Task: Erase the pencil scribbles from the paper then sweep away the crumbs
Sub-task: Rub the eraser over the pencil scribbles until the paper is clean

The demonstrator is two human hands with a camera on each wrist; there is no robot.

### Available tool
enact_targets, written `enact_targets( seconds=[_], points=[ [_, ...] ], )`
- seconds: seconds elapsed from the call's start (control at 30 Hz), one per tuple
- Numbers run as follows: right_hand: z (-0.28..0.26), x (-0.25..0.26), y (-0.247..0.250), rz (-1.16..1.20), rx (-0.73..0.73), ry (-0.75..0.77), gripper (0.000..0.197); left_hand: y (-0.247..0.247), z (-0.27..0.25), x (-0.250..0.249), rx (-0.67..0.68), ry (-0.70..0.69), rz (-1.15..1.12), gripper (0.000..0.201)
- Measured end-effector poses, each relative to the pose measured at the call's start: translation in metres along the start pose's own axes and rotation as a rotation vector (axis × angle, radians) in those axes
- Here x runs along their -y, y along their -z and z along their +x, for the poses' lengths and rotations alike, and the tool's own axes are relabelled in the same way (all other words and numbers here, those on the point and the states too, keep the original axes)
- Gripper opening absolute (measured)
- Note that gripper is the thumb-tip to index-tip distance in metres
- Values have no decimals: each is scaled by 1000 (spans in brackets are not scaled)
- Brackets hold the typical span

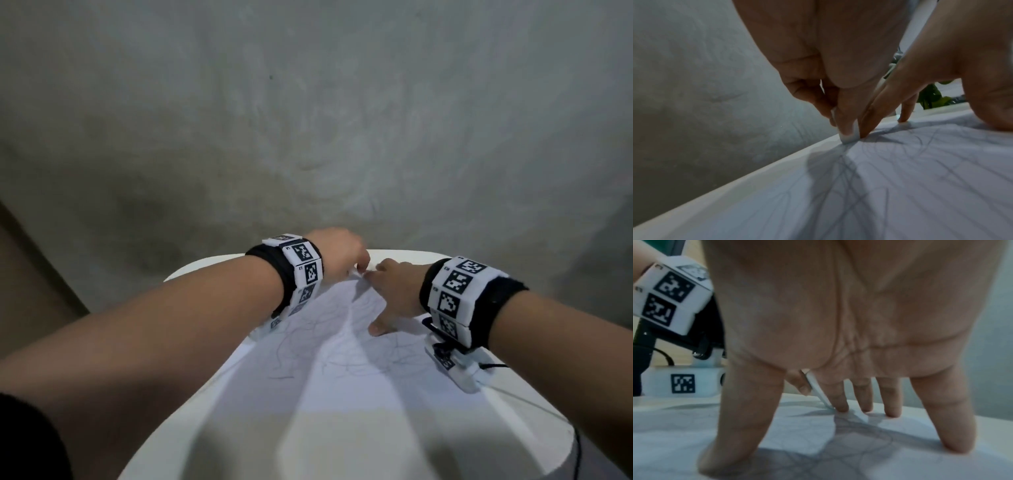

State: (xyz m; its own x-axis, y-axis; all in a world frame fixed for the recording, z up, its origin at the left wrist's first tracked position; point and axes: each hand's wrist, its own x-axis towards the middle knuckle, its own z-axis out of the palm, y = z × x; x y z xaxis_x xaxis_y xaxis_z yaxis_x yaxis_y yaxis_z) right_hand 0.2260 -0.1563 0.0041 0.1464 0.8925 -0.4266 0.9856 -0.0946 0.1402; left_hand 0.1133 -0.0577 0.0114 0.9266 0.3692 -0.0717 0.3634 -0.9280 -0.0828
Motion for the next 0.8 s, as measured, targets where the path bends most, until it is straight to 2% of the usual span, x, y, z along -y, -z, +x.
enact_targets(
  seconds=[0.1,0.2,0.3,0.53,0.7,0.8],
  points=[
    [1,-3,-3,-72,-11,-12,95,-1,-5,1,22,-47,-34,31],
    [1,-3,-2,-101,2,-18,96,-4,-14,7,61,-47,-56,25],
    [0,-3,-3,-116,3,-16,95,0,-20,15,113,-30,-72,28],
    [2,-2,-1,-89,-1,-11,94,2,3,8,54,-58,21,28],
    [4,1,-2,-156,14,-29,94,-8,-29,27,163,-33,-57,28],
    [5,1,-2,-166,17,-27,97,-2,-23,23,132,-55,3,30]
  ],
)
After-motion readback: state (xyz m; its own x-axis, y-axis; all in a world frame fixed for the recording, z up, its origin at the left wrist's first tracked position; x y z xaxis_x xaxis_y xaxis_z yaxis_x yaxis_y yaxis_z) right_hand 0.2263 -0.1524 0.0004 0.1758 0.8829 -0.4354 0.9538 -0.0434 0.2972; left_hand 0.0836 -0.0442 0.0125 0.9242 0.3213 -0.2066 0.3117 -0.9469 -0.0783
